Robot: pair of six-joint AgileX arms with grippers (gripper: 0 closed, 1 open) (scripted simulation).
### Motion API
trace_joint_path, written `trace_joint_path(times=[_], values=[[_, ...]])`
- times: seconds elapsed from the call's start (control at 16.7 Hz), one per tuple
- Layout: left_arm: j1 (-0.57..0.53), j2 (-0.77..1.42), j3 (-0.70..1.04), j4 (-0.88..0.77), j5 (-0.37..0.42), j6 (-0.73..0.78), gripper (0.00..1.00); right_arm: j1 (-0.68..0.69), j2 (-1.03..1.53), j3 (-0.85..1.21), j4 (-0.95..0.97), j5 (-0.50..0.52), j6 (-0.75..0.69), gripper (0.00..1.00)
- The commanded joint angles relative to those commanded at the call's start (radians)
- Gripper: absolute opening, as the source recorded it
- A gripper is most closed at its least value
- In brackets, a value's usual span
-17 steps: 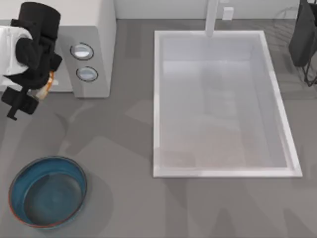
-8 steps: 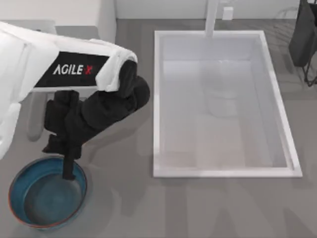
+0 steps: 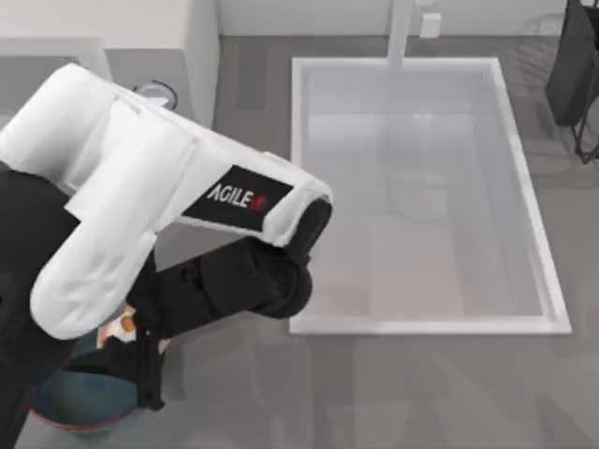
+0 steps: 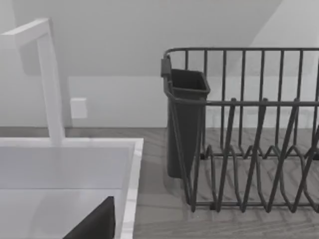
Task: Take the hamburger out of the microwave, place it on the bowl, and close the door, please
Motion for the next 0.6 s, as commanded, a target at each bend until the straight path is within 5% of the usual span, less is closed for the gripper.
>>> trace_joint_path(times=[0.6], values=[[0.023, -0.003, -0.049, 0.051, -0.024, 0.001, 0.0, 0.0, 0.0, 0.0, 0.0, 0.0, 0.0, 1.0]])
